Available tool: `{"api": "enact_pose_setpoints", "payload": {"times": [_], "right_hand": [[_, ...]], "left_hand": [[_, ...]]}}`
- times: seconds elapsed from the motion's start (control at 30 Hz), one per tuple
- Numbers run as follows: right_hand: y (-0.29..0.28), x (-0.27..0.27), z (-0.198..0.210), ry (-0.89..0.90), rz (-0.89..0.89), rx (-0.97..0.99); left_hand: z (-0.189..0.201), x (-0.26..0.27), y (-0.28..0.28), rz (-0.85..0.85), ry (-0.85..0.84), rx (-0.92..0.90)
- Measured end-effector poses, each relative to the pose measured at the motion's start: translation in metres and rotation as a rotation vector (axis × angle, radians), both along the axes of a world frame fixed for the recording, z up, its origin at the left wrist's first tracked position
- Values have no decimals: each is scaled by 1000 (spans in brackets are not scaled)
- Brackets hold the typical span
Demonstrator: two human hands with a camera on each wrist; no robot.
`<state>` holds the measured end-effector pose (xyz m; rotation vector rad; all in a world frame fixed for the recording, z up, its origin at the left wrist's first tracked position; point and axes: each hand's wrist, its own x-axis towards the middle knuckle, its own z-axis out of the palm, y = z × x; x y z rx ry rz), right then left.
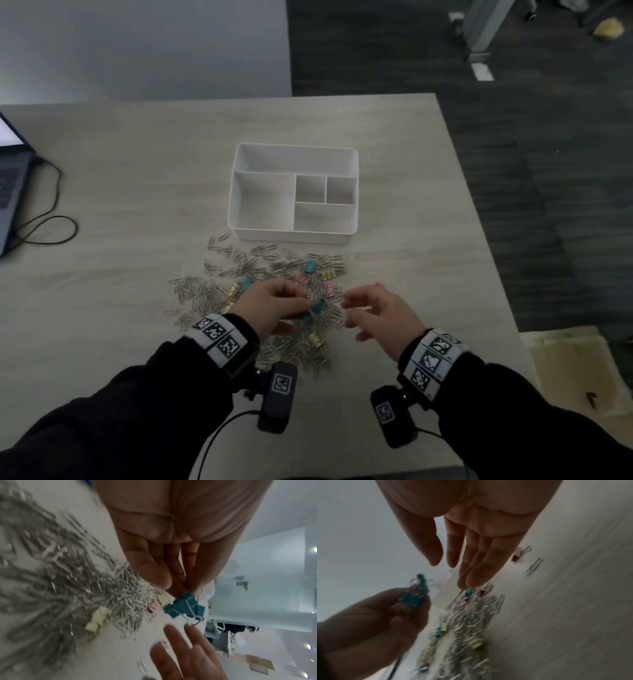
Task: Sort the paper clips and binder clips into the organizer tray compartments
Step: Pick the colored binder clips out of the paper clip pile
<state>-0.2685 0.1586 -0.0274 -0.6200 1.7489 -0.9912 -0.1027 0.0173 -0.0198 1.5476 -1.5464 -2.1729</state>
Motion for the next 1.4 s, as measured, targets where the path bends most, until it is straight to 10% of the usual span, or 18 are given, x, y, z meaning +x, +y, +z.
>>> {"api": "enact_pose_setpoints", "payload": {"times": [0.2, 0.87, 1.4], "right_hand": [[-4, 14, 0, -318, -73, -92], [2, -67, -39, 563, 99, 144], [-57, -11, -42, 689, 392, 97]], "left_hand": [[-3, -24, 19, 26, 100, 85], [-20, 31, -2, -237, -296, -530], [-25, 66, -56, -515, -536, -879]]}}
